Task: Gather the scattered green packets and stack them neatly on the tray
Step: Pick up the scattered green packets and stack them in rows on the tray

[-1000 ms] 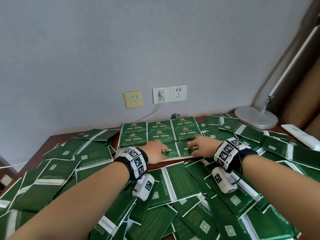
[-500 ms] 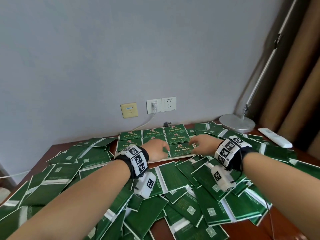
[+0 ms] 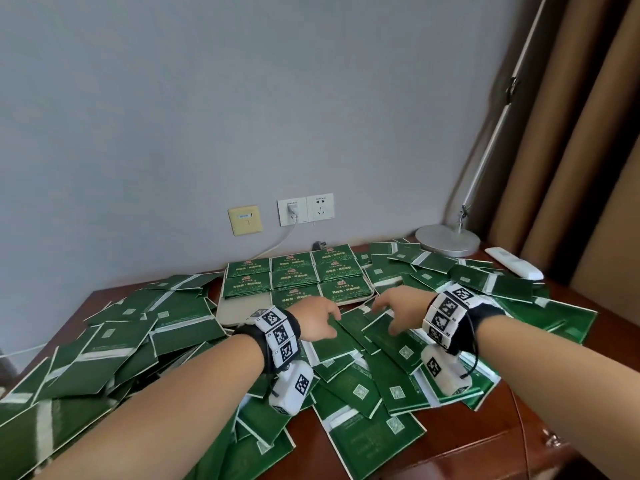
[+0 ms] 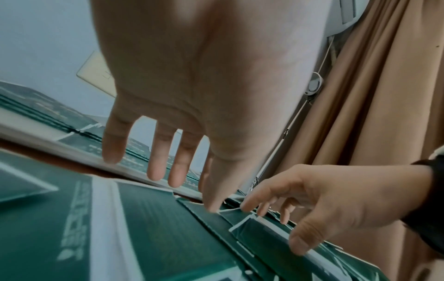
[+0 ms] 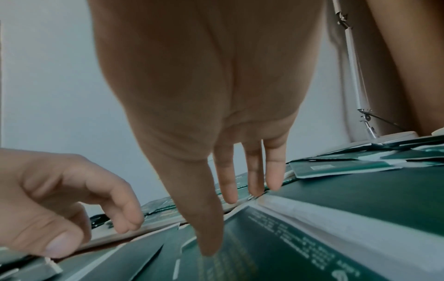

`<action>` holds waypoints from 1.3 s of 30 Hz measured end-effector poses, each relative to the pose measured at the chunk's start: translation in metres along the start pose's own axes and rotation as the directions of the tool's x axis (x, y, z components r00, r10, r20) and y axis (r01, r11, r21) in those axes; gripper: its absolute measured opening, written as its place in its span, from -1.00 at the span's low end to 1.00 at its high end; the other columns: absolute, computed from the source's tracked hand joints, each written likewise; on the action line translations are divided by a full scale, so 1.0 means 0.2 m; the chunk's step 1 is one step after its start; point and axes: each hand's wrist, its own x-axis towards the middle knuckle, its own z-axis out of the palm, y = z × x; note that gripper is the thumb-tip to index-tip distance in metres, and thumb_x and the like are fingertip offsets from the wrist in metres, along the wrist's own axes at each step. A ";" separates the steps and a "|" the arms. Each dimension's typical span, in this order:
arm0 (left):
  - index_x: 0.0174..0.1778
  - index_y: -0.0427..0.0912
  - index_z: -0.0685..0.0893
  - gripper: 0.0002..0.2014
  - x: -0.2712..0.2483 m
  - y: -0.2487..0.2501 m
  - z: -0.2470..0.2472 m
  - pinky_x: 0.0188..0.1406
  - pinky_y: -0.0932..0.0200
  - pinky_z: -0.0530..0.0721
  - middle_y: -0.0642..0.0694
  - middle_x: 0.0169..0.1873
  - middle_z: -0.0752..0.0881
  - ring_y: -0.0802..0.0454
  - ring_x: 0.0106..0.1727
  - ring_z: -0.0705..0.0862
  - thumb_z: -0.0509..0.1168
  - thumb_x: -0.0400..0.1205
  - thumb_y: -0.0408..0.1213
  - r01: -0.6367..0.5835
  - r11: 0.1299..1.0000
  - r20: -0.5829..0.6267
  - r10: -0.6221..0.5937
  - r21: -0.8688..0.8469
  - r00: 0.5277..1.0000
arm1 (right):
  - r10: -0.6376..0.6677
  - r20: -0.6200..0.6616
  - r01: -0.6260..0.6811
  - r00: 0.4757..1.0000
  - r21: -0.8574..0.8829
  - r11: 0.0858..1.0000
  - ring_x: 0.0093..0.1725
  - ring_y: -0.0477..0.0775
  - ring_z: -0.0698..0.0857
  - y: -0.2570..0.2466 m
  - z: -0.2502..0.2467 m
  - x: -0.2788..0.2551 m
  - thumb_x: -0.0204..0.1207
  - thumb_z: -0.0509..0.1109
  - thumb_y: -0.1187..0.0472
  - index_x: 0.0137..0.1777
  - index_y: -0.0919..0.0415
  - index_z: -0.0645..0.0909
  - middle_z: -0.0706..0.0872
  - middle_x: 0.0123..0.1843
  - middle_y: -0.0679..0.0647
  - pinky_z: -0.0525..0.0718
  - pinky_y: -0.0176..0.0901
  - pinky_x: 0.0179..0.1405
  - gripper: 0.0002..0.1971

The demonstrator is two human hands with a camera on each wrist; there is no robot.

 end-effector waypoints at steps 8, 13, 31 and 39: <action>0.49 -0.06 0.56 -0.56 -0.03 -0.14 0.02 0.38 0.08 0.54 -0.13 0.45 0.55 -0.07 0.38 0.58 0.36 0.65 -0.21 0.068 0.998 0.001 -0.068 -0.005 0.998 | -0.046 0.067 0.058 0.997 -0.190 0.980 0.46 0.12 0.48 -0.02 0.05 0.06 0.41 0.59 0.19 0.52 -0.09 0.48 0.47 0.54 0.00 0.54 0.05 0.41 -0.34; 0.48 -0.06 0.56 -0.56 -0.04 -0.19 0.01 0.39 0.10 0.51 -0.13 0.47 0.53 -0.08 0.41 0.56 0.36 0.66 -0.18 0.087 0.996 -0.001 -0.087 0.005 0.996 | -0.072 0.066 0.082 0.995 -0.177 0.981 0.44 0.11 0.51 -0.03 0.03 0.09 0.47 0.54 0.24 0.54 0.00 0.49 0.51 0.49 0.01 0.51 -0.11 0.36 -0.38; 0.45 -0.07 0.59 -0.59 -0.04 -0.25 0.00 0.33 0.09 0.56 -0.11 0.40 0.59 -0.07 0.32 0.60 0.36 0.65 -0.22 0.077 0.997 -0.026 -0.078 -0.008 0.997 | 0.031 -0.352 0.122 0.936 0.406 0.906 -0.31 0.00 0.57 -0.04 -0.04 0.20 0.45 0.53 0.21 -0.34 0.04 0.49 0.59 -0.34 -0.03 0.51 -0.14 -0.29 -0.74; 0.41 -0.04 0.61 -0.62 -0.03 -0.27 0.01 0.29 0.04 0.62 -0.09 0.28 0.64 -0.04 0.19 0.65 0.36 0.65 -0.20 0.097 0.995 -0.013 -0.097 -0.031 0.995 | 0.231 -0.411 0.021 0.882 0.524 0.851 -0.35 0.07 0.66 0.00 -0.04 0.22 0.47 0.42 0.39 0.05 0.09 0.50 0.61 -0.20 0.08 0.71 0.00 -0.32 -0.74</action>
